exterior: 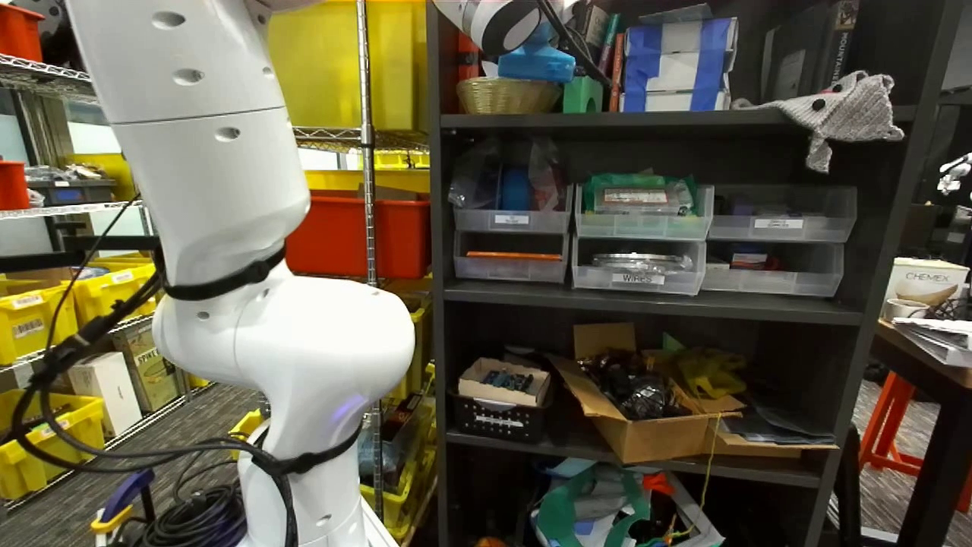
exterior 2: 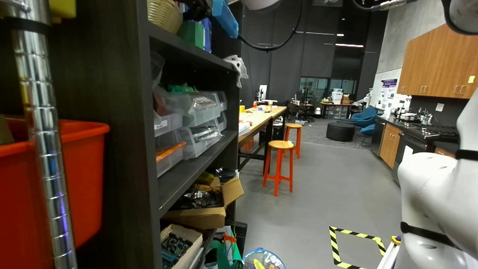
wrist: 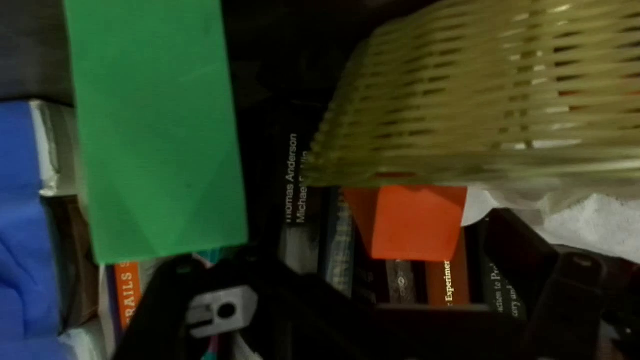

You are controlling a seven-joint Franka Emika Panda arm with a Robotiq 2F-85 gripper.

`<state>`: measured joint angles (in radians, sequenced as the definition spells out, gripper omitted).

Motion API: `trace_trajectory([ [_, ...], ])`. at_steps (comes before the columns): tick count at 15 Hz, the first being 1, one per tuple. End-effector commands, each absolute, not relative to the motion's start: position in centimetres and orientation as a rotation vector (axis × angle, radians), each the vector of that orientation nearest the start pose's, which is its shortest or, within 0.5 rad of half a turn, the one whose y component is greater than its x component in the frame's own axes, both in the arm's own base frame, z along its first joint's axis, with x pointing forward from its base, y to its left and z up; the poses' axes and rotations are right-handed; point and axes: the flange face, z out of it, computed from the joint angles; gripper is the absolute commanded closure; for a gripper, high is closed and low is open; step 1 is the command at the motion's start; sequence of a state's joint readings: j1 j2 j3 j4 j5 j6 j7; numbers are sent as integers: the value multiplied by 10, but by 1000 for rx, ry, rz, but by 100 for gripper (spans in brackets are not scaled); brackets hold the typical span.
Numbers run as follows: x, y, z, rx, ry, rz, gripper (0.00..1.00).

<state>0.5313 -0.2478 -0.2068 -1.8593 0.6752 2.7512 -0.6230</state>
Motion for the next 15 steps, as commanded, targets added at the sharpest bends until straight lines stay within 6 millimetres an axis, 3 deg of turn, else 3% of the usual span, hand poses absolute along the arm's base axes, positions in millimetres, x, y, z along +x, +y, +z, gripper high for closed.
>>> trace_trajectory([
  [1,515,127,748,-2214,-525,-1475,0],
  [2,515,128,749,-2212,-528,-1477,25],
  [4,515,129,750,-2208,-528,-1478,31],
  [10,515,129,752,-2205,-528,-1476,79],
  [11,515,129,752,-2205,-529,-1477,84],
  [15,515,128,753,-2204,-526,-1477,84],
])
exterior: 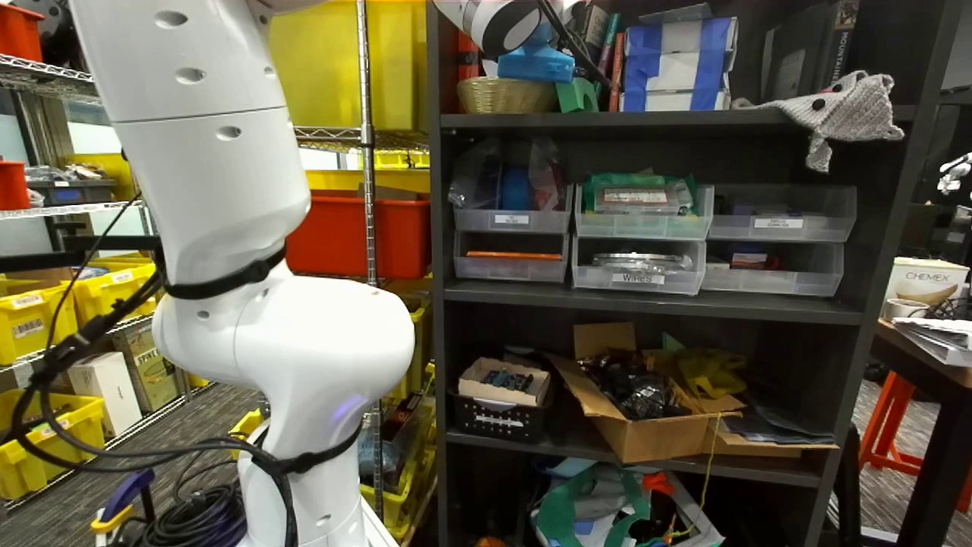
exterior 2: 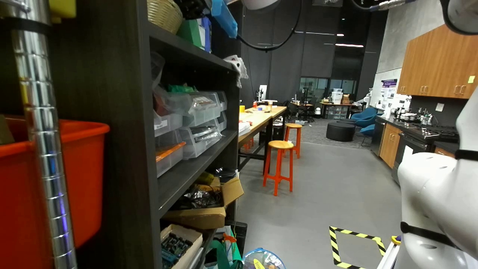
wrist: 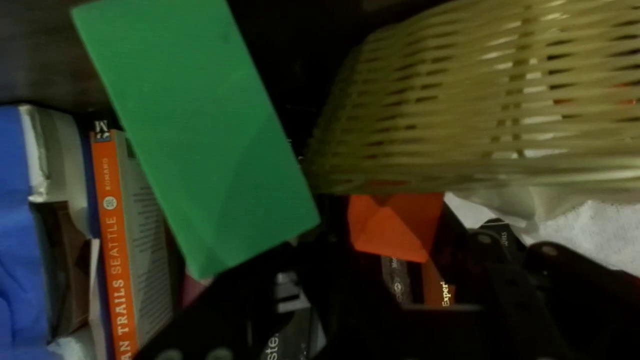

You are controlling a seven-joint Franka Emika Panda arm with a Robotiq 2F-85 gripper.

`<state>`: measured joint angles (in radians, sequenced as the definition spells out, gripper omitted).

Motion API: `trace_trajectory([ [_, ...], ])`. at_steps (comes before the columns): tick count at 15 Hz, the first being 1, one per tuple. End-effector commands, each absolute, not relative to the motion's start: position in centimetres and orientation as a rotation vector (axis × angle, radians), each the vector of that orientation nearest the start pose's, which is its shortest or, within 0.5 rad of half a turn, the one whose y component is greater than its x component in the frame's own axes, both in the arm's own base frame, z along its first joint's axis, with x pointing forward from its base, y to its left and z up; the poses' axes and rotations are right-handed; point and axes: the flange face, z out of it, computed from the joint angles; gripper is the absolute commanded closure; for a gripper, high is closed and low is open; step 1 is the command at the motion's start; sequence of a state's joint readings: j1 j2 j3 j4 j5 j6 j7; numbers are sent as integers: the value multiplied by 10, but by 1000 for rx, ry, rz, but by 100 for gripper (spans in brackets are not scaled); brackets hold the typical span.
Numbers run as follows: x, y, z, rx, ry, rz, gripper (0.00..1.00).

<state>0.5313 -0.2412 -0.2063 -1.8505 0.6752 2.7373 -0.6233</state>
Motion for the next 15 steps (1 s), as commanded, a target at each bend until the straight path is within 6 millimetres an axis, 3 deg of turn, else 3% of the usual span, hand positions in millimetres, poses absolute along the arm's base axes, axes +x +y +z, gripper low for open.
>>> trace_trajectory([
  [1,515,128,754,-2199,-525,-1480,84],
  [10,502,129,778,-2142,-570,-1569,84],
  [15,500,118,794,-2111,-544,-1627,84],
])
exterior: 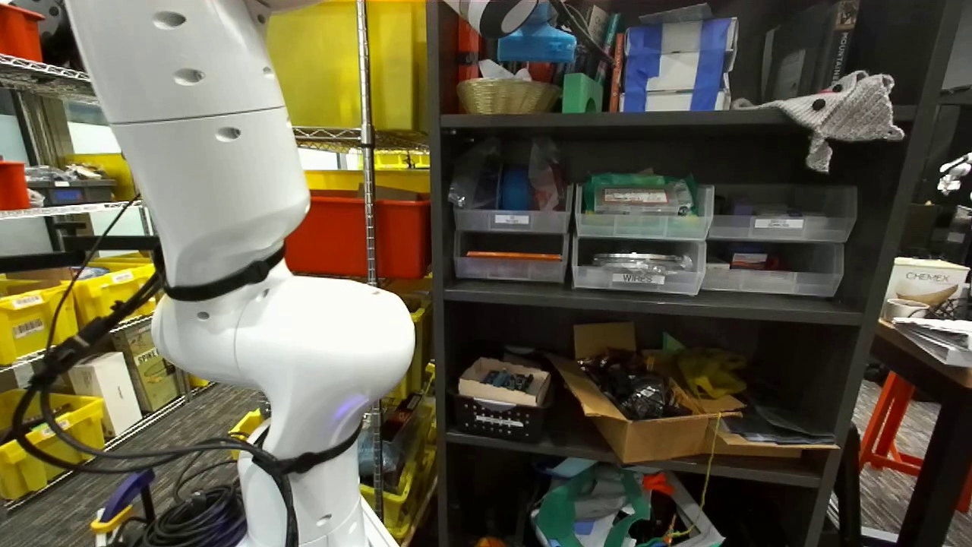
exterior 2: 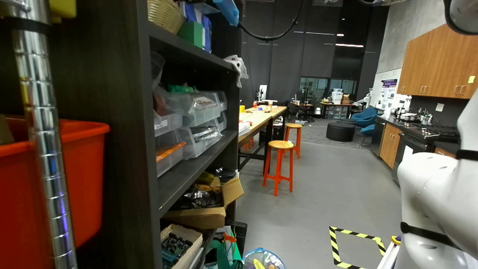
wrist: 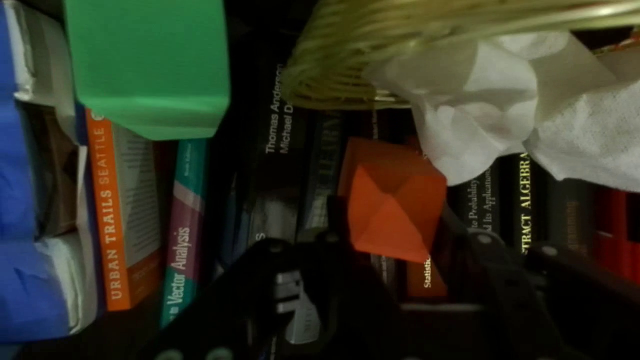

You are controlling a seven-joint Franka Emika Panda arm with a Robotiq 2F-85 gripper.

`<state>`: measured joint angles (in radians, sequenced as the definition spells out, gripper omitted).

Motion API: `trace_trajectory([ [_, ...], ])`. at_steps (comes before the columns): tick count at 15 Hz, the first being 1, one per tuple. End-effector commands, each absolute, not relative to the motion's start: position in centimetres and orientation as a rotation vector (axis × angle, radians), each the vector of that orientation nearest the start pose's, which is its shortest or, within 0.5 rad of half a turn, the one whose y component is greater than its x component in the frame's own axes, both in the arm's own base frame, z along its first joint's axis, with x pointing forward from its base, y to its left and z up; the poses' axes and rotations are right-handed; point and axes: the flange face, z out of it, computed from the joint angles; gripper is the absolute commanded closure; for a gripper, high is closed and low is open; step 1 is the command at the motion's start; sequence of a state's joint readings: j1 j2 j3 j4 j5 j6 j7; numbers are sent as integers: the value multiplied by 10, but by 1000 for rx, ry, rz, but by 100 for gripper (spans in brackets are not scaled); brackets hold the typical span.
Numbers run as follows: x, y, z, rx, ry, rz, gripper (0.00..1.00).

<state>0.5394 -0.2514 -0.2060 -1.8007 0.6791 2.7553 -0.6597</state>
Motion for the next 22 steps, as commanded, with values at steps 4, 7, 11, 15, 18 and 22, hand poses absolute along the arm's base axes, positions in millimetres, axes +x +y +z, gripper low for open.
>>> trace_trajectory([
  [4,500,100,808,-2085,-493,-1715,84],
  [7,503,85,812,-2088,-460,-1759,84],
  [11,507,72,803,-2096,-426,-1830,84],
  [15,505,71,789,-2079,-457,-1948,84],
  [18,502,78,777,-2077,-495,-1975,84],
  [22,503,83,766,-2083,-526,-1987,84],
])
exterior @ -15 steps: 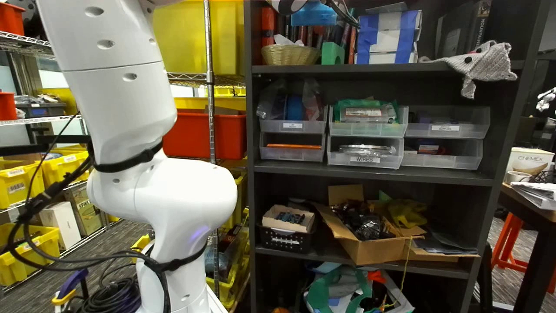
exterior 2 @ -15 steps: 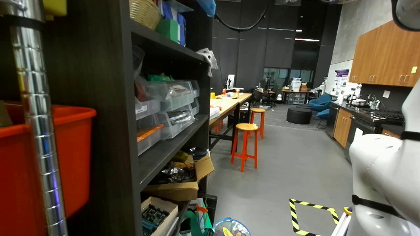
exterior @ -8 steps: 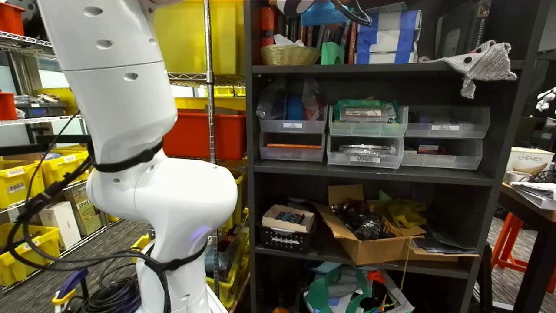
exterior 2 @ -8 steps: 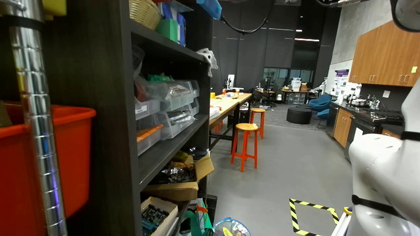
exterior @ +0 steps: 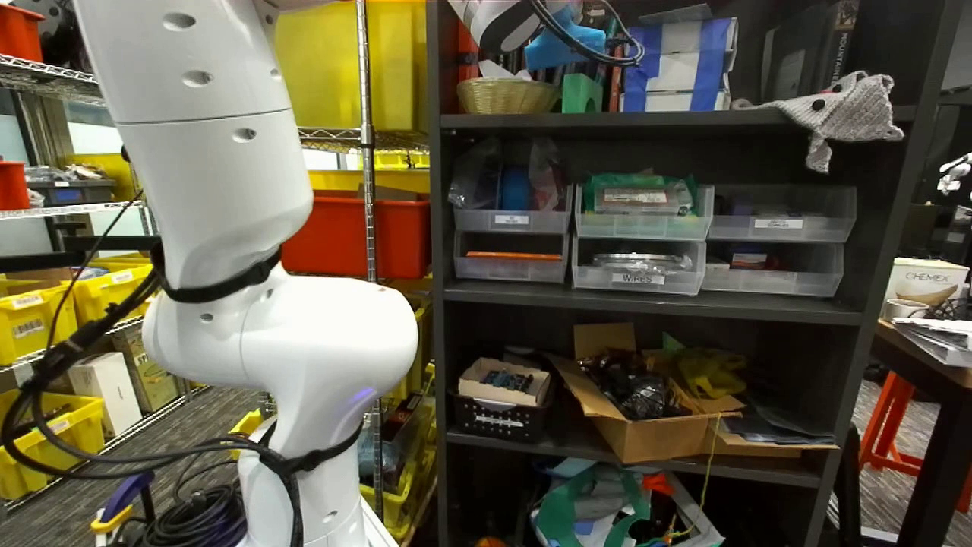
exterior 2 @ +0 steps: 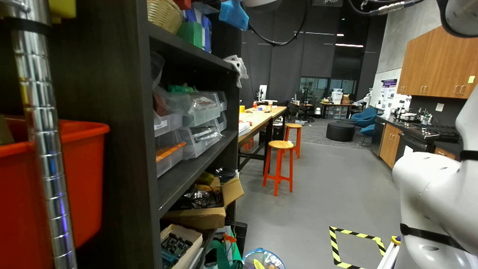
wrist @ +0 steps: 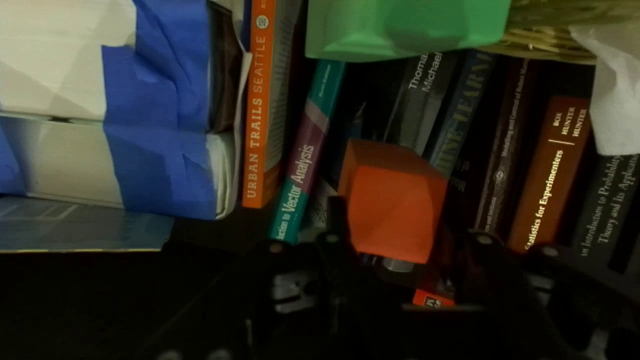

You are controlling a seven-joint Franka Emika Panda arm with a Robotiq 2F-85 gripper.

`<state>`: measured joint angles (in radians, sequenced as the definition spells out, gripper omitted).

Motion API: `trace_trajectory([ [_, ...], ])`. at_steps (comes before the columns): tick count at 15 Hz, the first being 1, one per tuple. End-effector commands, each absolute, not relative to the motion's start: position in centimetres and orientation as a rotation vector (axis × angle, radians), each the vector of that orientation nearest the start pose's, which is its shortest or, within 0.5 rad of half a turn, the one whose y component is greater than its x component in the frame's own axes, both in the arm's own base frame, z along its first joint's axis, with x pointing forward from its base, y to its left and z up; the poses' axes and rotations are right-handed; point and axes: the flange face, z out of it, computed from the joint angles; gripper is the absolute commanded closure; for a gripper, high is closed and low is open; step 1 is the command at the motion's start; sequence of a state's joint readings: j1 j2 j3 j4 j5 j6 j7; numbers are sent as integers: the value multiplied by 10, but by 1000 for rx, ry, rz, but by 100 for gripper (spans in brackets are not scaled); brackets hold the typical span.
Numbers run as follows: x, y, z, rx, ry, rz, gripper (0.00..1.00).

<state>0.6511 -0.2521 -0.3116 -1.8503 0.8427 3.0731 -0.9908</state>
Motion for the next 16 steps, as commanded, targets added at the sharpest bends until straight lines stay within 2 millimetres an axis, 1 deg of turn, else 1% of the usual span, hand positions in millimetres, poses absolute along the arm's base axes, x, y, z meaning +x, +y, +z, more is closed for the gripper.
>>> trace_trajectory([
  [1,503,84,764,-2084,-530,-1990,84],
  [6,508,78,758,-2102,-526,-1991,84],
  [10,511,73,748,-2129,-517,-1968,84],
  [16,514,73,736,-2155,-516,-1938,84],
])
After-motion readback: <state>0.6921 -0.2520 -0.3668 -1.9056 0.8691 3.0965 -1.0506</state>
